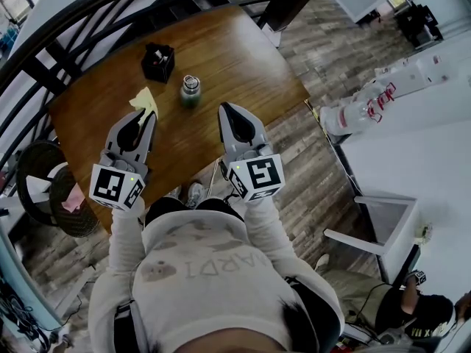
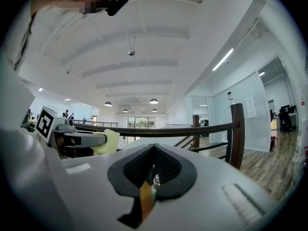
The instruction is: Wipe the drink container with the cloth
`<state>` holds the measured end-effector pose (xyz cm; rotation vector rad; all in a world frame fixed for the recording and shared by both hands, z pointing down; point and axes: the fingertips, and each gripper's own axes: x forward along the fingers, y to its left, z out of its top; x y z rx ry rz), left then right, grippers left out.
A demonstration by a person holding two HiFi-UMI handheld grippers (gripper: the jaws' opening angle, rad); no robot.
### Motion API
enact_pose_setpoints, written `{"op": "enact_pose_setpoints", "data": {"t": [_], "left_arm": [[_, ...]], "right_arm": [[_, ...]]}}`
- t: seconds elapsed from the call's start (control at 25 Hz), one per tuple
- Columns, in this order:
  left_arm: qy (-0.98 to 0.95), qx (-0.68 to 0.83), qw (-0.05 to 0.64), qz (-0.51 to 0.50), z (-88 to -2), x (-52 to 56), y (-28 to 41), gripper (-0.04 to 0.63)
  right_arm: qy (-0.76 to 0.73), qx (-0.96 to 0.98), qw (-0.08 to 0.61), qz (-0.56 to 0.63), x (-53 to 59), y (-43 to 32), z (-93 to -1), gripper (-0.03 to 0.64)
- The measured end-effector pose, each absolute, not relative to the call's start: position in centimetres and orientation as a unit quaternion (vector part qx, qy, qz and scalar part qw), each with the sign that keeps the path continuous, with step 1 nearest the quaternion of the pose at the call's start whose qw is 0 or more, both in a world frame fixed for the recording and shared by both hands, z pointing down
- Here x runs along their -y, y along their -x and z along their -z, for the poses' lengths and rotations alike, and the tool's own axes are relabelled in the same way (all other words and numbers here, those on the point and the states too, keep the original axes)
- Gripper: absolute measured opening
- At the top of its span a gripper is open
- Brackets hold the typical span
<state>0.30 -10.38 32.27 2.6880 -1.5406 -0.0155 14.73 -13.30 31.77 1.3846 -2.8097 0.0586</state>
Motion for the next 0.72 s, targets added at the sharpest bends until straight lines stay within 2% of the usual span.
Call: {"op": "enact_pose_setpoints", "data": {"t": [0.72], "left_arm": [[-0.876,0.482,0.022,0.013,-32.28,9.91,-0.59,0.029]], "right_arm": [[-0.438,0.899,-0.004,-0.013,13.09,-14.22,-31.35,0.011]]}}
